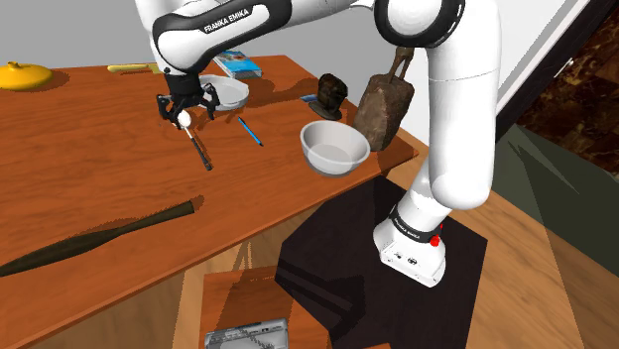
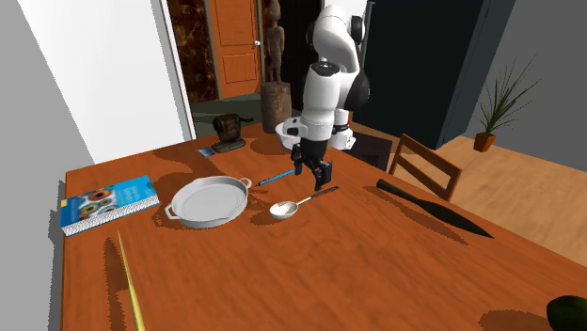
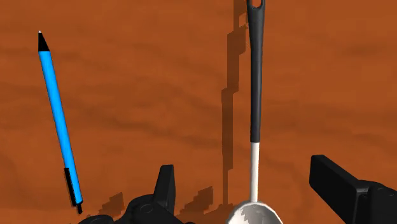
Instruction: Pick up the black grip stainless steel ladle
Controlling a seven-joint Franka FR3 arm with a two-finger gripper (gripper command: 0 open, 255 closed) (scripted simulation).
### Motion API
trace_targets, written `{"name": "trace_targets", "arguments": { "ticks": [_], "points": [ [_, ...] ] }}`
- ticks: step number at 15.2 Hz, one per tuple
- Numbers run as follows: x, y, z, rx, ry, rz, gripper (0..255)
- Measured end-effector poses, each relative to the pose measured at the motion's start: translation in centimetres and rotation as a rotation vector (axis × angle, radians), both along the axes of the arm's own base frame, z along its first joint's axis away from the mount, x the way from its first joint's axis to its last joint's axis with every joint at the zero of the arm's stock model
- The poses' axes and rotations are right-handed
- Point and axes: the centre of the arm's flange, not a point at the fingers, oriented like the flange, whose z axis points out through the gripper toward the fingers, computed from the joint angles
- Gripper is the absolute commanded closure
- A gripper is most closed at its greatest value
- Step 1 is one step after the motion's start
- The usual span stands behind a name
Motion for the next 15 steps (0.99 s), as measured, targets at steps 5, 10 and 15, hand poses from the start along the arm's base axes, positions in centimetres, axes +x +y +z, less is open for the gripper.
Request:
{"name": "trace_targets", "arguments": {
  "ticks": [5, 10, 15],
  "points": [
    [1.6, 1.2, -2.9, -0.003, 0.003, -0.009, 0],
    [1.6, 1.3, -5.2, -0.003, 0.003, -0.009, 255],
    [1.7, 1.3, -5.4, -0.003, 0.002, -0.009, 255]
  ]
}}
